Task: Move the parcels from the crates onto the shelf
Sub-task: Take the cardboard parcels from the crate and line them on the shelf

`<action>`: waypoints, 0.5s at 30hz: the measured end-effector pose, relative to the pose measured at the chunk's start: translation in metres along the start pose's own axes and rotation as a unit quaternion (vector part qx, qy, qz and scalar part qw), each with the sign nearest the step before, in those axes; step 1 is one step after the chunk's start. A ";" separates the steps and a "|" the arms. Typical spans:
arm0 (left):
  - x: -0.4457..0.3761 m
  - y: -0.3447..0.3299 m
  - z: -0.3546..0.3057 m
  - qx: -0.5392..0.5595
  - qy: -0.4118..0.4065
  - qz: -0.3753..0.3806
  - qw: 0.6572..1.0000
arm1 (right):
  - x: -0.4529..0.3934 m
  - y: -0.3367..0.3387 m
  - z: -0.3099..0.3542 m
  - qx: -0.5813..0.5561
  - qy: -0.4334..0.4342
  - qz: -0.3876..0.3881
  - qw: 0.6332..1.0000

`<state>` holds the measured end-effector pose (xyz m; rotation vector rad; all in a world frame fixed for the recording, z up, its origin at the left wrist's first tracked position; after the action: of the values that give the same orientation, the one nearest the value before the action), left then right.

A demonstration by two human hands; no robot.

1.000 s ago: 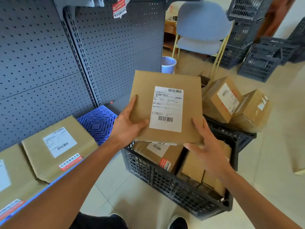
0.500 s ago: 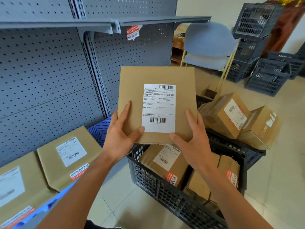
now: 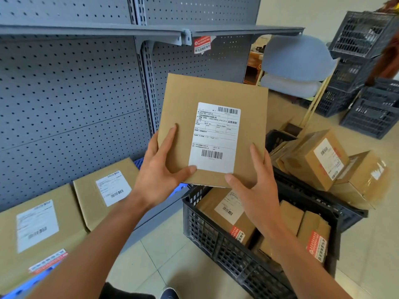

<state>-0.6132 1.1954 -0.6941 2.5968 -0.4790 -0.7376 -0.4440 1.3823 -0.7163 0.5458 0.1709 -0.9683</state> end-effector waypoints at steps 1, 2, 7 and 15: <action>-0.001 0.006 0.000 -0.003 -0.005 -0.004 1.000 | 0.002 -0.004 0.003 -0.004 0.001 0.003 1.000; -0.001 0.011 0.000 -0.003 -0.008 -0.007 1.000 | 0.004 -0.008 0.006 -0.005 0.002 0.007 1.000; 0.005 0.047 0.009 -0.011 -0.009 -0.031 0.999 | 0.017 -0.037 0.025 0.022 0.026 0.066 0.997; 0.020 0.104 0.032 -0.033 0.032 -0.076 0.996 | 0.028 -0.088 0.053 0.004 0.042 0.103 0.994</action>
<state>-0.6373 1.0883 -0.6797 2.6066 -0.2364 -0.7033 -0.5055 1.2955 -0.7138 0.5986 0.1818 -0.7457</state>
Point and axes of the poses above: each hand's wrist, its own x-axis away from the middle knuckle, its own y-axis out of the back of the hand, z = x × y, the point moved 10 cm from there along -x, towards the middle knuckle, and after that the axes turned 10 degrees about -z, right-handed, at the moved point
